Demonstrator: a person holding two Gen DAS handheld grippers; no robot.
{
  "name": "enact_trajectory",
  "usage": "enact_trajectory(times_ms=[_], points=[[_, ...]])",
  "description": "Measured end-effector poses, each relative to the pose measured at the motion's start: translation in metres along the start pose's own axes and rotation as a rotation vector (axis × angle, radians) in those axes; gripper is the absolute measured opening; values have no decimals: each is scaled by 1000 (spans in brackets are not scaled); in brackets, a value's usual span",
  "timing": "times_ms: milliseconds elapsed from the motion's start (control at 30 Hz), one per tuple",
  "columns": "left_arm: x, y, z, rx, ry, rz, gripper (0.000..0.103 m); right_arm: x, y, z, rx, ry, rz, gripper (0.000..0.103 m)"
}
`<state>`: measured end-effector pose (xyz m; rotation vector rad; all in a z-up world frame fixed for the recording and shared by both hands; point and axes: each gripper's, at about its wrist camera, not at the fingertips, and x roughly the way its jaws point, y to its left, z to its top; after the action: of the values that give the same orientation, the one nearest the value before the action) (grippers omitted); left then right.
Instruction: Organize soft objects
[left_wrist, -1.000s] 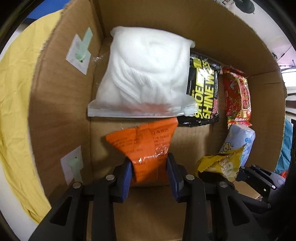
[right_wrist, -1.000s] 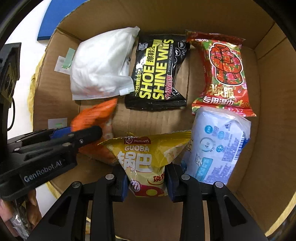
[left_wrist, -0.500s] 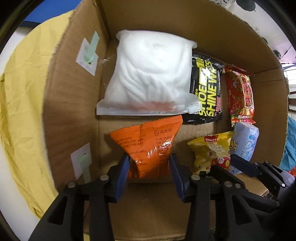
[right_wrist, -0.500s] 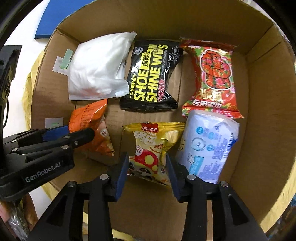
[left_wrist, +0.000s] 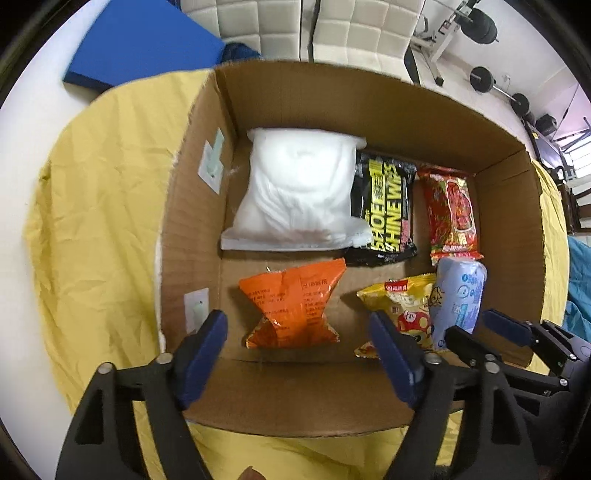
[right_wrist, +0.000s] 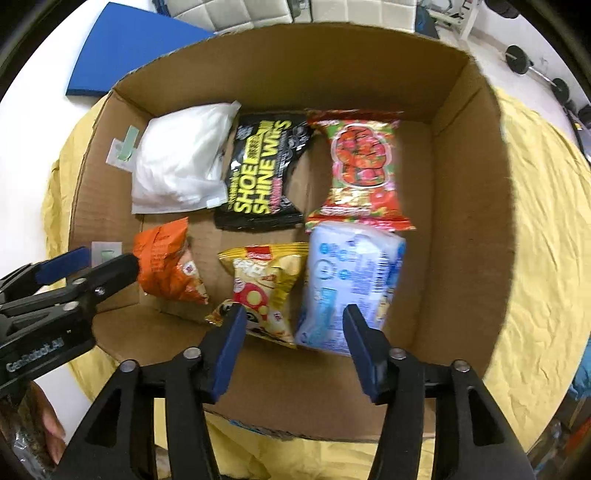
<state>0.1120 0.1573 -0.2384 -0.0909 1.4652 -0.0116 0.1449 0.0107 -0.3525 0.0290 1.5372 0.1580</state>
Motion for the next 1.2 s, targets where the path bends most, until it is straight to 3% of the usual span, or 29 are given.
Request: enact_trajectory(times_ms=[67,167,267,400,733,1067,1200], points=[[-3,0,0,6,-17,20,99,-4,-4,-1,4,-10,-15,63],[-1,5,3,3,-27,30,100,-9,-11,-4,16,-21,-26,75],[-4,7,5,-4,-30,31,100,-13,-19,-7,29,-25,-38,95],[-6,1,1,-6,-45,40,100,-16,-23,-11,41,-46,-59,103],[-62,-14,-16,17,-168,55,100,-65,-29,-28,51,-154,-91,103],[-171,-41,-51,47,-371,42,103,-179,-34,-77,37,-331,-74,103],[-203,-49,-66,51,-417,35,103,-221,-36,-102,40,-386,-58,103]])
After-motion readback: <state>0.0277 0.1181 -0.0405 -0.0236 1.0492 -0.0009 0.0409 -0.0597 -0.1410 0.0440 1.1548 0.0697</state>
